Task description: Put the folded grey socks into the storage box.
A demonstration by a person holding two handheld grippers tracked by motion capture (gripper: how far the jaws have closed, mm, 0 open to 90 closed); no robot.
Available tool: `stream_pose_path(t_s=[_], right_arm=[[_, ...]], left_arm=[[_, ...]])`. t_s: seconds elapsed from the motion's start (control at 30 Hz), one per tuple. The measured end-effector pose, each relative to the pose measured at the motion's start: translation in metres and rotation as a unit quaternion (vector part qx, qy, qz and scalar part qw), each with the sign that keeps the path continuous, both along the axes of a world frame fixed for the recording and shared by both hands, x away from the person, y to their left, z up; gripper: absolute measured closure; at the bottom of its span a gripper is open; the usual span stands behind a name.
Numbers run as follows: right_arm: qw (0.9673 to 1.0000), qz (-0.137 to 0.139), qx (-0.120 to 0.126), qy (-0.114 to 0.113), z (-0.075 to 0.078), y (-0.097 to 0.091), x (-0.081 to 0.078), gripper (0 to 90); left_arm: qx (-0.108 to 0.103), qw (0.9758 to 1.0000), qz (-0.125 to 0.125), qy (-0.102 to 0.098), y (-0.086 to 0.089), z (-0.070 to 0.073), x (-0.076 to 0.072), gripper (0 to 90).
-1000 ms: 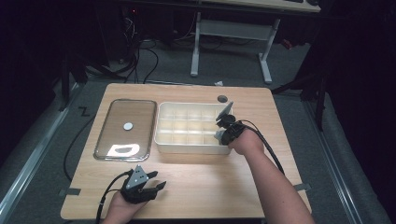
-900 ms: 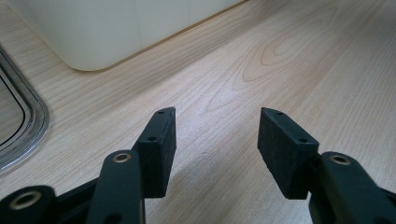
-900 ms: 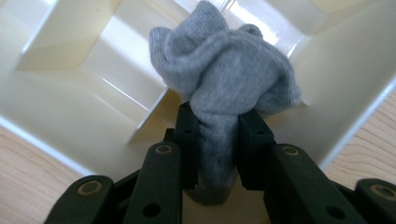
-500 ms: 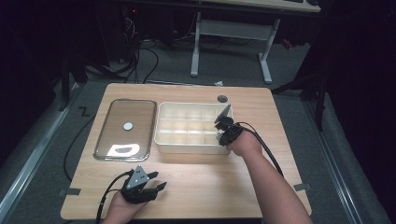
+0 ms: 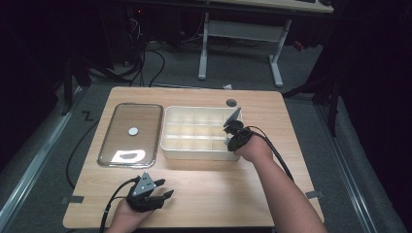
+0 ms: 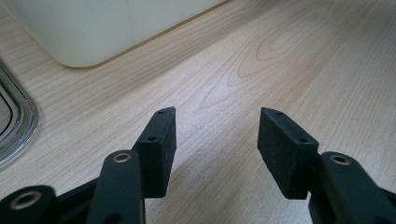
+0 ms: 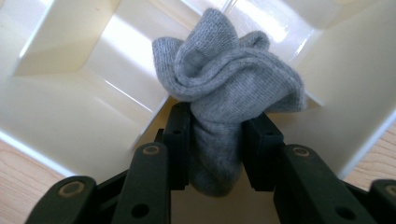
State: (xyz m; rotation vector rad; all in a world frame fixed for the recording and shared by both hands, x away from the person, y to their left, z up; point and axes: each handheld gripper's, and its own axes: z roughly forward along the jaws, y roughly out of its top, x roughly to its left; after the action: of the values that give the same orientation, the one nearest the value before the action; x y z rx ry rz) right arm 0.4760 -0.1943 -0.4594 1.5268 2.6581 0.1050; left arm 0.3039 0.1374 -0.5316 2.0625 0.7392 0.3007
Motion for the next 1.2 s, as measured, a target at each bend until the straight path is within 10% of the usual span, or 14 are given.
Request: stream_pose_path(t_s=[0.7, 0.97, 1.2], right_arm=[[0.998, -0.018, 0.061, -0.007, 0.039, -0.013, -0.001, 46.0], [0.9995, 0.002, 0.027, -0.017, 0.036, -0.012, -0.006, 79.8], [0.9999, 0.009, 0.011, -0.006, 0.017, -0.008, -0.003, 90.0]], left_arm=[[0.002, 1.0, -0.001, 0.004, -0.001, -0.001, 0.001, 47.7], [0.003, 1.0, -0.001, 0.004, -0.001, -0.001, 0.001, 47.7], [0.004, 1.0, -0.002, 0.004, -0.001, -0.001, 0.001, 47.6]])
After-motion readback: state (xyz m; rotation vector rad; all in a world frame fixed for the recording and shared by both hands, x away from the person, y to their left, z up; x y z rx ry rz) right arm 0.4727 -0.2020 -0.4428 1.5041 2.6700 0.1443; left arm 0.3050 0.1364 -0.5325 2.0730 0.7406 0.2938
